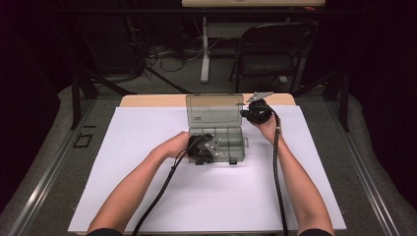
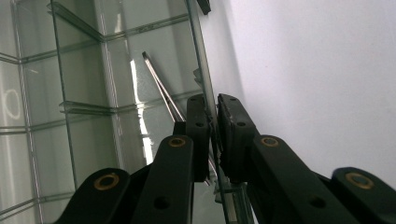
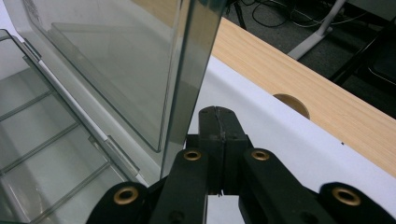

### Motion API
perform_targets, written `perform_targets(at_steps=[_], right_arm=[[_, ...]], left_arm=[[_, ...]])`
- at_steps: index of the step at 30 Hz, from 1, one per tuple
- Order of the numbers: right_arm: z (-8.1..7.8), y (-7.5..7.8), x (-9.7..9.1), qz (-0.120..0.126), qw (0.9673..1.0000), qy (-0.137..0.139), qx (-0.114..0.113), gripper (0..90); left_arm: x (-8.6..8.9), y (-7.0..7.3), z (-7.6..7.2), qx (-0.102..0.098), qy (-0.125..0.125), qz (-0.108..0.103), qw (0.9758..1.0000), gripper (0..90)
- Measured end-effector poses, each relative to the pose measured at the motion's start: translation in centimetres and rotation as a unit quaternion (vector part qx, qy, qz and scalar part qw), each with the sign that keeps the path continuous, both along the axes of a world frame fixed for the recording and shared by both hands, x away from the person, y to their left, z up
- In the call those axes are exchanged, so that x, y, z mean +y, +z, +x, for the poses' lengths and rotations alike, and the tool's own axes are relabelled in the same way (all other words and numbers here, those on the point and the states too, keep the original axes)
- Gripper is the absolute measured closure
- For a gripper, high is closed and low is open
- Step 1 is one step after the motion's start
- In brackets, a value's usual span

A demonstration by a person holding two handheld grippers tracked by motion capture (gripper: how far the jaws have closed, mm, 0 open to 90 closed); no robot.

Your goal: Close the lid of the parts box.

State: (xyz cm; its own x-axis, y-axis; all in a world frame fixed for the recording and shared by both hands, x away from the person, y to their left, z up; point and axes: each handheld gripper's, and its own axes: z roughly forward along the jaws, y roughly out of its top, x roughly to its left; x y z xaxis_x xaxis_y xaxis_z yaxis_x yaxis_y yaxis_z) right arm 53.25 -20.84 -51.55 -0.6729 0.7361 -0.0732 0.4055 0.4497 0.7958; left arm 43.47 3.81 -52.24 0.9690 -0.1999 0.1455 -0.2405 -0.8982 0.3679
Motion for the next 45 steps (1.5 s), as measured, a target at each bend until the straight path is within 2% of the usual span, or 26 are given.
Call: perform_targets(at_steps=[3, 4, 5, 7, 10, 13, 15, 17, 20, 22, 23, 25, 26, 28, 29, 31, 33, 34, 36, 38, 39, 41, 44, 45], right_arm=[[-0.1, 0.0, 0.0, 0.000, 1.0000, 0.000, 0.000, 90.0], [-0.1, 0.0, 0.0, 0.000, 1.0000, -0.001, -0.001, 90.0], [-0.1, 0.0, 0.0, 0.000, 1.0000, 0.000, 0.000, 90.0], [-0.1, -0.1, -0.1, 0.000, 1.0000, 0.001, -0.001, 90.0], [-0.2, -0.1, -0.1, -0.001, 1.0000, 0.002, -0.004, 90.0], [-0.3, 0.0, -0.1, -0.001, 1.0000, 0.003, -0.005, 90.0], [-0.3, -0.1, -0.1, -0.002, 1.0000, 0.004, -0.007, 90.0], [-0.3, -0.1, -0.1, -0.001, 1.0000, 0.004, -0.006, 90.0], [-0.4, 0.0, -0.1, -0.002, 1.0000, 0.005, -0.008, 90.0], [-0.4, 0.0, -0.1, -0.003, 0.9999, 0.006, -0.009, 90.0], [-0.5, 0.0, -0.1, -0.004, 0.9999, 0.007, -0.009, 90.0], [-0.5, 0.0, -0.1, -0.003, 0.9999, 0.009, -0.009, 90.0], [-0.5, 0.0, -0.1, -0.003, 0.9999, 0.009, -0.010, 90.0], [-0.6, 0.0, -0.1, -0.002, 0.9999, 0.008, -0.010, 90.0], [-0.6, 0.0, -0.1, -0.003, 0.9999, 0.008, -0.010, 90.0], [-0.6, 0.0, -0.1, -0.005, 0.9999, 0.008, -0.010, 90.0], [-0.6, 0.0, -0.1, -0.004, 0.9999, 0.009, -0.012, 90.0], [-0.7, 0.0, -0.1, -0.005, 0.9999, 0.009, -0.012, 90.0], [-0.7, 0.0, -0.1, -0.006, 0.9999, 0.010, -0.012, 90.0], [-0.7, 0.0, -0.1, -0.006, 0.9999, 0.010, -0.013, 90.0], [-0.7, 0.1, -0.1, -0.006, 0.9999, 0.010, -0.013, 90.0], [-0.7, 0.1, -0.1, -0.008, 0.9998, 0.010, -0.014, 90.0], [-0.8, 0.1, -0.1, -0.010, 0.9998, 0.011, -0.016, 90.0], [-0.8, 0.1, -0.1, -0.011, 0.9997, 0.011, -0.016, 90.0]], left_arm=[[0.1, 0.0, 0.0, -0.004, 0.006, -0.003, 1.0000, 80.0], [0.2, 0.1, 0.1, -0.006, 0.011, -0.011, 0.9999, 76.4], [0.3, 0.1, 0.2, -0.010, 0.018, -0.016, 0.9997, 66.3], [0.7, 0.2, 0.3, -0.008, 0.030, -0.031, 0.9990, 51.7], [1.4, 0.8, 0.5, -0.016, 0.056, -0.058, 0.9966, 36.9], [2.2, 1.5, 0.5, -0.032, 0.080, -0.082, 0.9929, 23.5], [2.7, 2.0, 0.5, -0.031, 0.093, -0.094, 0.9907, 14.8], [3.1, 2.4, 0.6, -0.040, 0.109, -0.111, 0.9870, 10.4], [4.0, 3.2, 1.0, -0.044, 0.143, -0.126, 0.9806, 1.1], [4.8, 3.6, 1.4, -0.054, 0.166, -0.139, 0.9748, 0.2], [5.2, 3.8, 1.5, -0.051, 0.175, -0.142, 0.9730, 0.2], [5.9, 4.2, 1.8, -0.059, 0.193, -0.147, 0.9684, 0.2], [6.3, 4.4, 2.0, -0.059, 0.199, -0.147, 0.9671, 0.2], [6.8, 4.8, 2.3, -0.068, 0.225, -0.155, 0.9595, 0.2], [7.2, 5.1, 2.6, -0.064, 0.233, -0.161, 0.9570, 0.2], [7.7, 5.7, 2.9, -0.077, 0.256, -0.173, 0.9479, 0.2], [8.1, 6.3, 3.3, -0.083, 0.274, -0.181, 0.9410, 0.2], [8.4, 6.6, 3.6, -0.088, 0.284, -0.188, 0.9359, 0.2], [8.5, 7.1, 4.1, -0.094, 0.300, -0.190, 0.9298, 0.2], [8.6, 7.6, 4.5, -0.095, 0.312, -0.194, 0.9251, 0.2], [8.5, 7.8, 4.8, -0.102, 0.321, -0.195, 0.9211, 0.2], [8.5, 8.2, 5.2, -0.101, 0.329, -0.194, 0.9187, 2.8], [8.3, 8.6, 6.0, -0.108, 0.342, -0.189, 0.9141, 16.0], [8.3, 8.7, 6.2, -0.110, 0.346, -0.189, 0.9123, 17.7]])
